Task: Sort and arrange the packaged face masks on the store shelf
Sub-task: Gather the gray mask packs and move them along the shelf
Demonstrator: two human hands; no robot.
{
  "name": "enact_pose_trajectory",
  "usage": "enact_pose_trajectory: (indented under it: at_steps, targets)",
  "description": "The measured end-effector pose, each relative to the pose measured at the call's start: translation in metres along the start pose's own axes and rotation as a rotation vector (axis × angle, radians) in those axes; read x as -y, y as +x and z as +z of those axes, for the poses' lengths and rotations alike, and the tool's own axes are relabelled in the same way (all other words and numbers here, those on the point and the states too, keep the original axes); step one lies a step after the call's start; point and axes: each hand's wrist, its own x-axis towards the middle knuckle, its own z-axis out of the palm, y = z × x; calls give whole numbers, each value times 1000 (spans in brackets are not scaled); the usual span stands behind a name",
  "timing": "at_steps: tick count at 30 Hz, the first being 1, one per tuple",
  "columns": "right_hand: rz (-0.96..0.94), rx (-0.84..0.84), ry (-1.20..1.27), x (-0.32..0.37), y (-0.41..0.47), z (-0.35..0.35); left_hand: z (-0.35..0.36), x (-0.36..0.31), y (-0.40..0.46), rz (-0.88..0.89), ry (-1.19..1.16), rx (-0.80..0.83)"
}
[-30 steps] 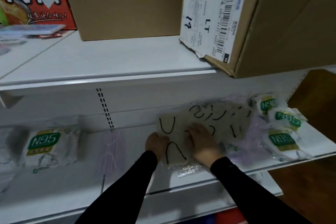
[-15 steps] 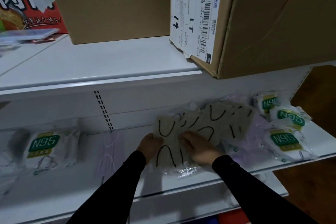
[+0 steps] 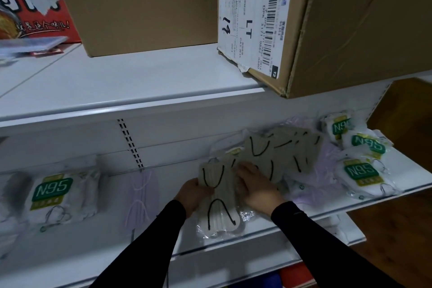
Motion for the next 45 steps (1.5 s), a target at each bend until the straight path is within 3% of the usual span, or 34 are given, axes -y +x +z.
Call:
enact_pose_trajectory:
  at_steps: [3, 7, 11, 14, 17, 21, 28, 31, 34, 37, 41, 45]
  targets:
    - [141, -128, -134, -12, -1, -3, -5, 1, 2, 61, -105, 3]
    - [79, -4, -169, -19, -4, 4, -14, -3, 11, 70, -378, -61]
    - [-90, 5, 2, -6, -6, 7, -3, -4, 16, 34, -348, -2]
    - [24, -65, 157, -9, -8, -1, 12, 0, 12, -8, -313, 35]
    - [159, -244, -30, -26, -6, -11, 19, 1, 10, 5, -292, 10]
    - [296, 18, -366, -43, -3, -13, 14, -4, 12, 5, -274, -84]
    - [-90, -102, -283, -34, -15, 3, -2, -27, 8, 32, -548, 98]
    - [-223, -166, -4, -30, -17, 9, 3, -25, 12, 39, -512, 97]
    - [-23, -276, 174, -40, -16, 3, 15, -12, 12, -19, -391, 98]
    - [133, -389, -33, -61, -11, -5, 30, -10, 8, -42, -284, 78]
    - [256, -253, -359, -74, -11, -14, 25, -5, 33, 24, -52, -87]
    - [74, -183, -289, -69, -12, -12, 24, -38, 7, 104, -127, -126]
